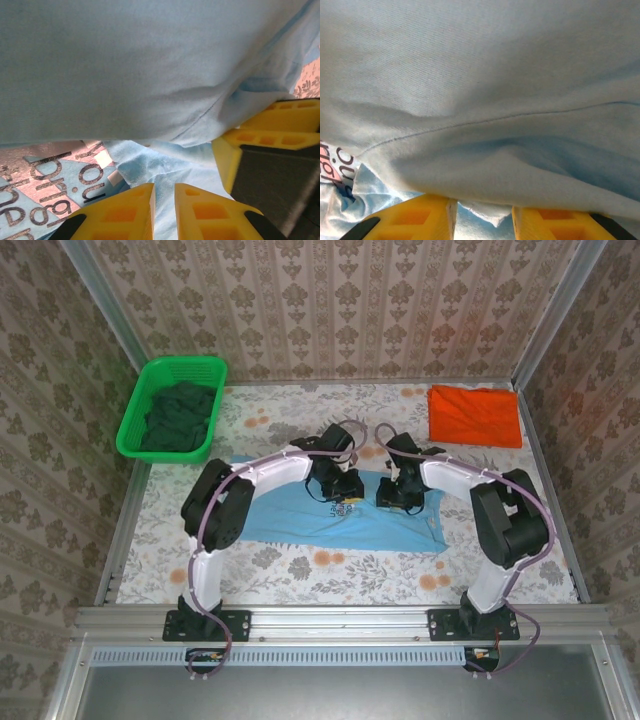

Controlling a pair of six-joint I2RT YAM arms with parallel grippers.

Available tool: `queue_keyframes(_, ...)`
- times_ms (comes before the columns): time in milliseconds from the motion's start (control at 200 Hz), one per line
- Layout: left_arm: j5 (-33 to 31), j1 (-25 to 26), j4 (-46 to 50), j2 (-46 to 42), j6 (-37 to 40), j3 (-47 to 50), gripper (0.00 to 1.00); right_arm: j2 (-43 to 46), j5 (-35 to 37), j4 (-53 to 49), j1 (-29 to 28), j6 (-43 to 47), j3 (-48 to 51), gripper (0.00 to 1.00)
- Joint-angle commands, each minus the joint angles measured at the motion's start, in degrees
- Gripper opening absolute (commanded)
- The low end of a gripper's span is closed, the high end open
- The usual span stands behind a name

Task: Fold and stack the t-shirts

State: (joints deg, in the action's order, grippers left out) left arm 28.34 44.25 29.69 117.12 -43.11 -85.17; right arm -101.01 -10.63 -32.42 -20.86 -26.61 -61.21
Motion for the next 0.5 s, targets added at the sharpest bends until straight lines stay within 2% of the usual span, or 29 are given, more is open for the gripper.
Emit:
queue_keyframes(0, 1.6, 0.1, 4.7, 2.4, 5.5, -2.6, 0.18, -2.0, 1.7, 0.4, -0.8, -2.1, -1.4, 0.30)
queue_keyframes(235, -0.2, 0.0, 8.6, 5.3, 8.6, -5.4, 0.17, -1.9, 1.0, -0.6, -0.8, -3.9, -2.9, 0.13)
queue_keyframes(360, -2.9, 0.1, 10.9, 6.7, 8.7, -6.4, 0.17, -1.1, 0.4, -3.7, -0.7, -4.2, -4.8, 0.09)
queue_keyframes(495, -3.9, 0.2, 10.9, 7.0, 8.5, -6.5, 0.17, -0.9, -4.5, -6.7, -0.5, -5.7, -6.5, 0.08)
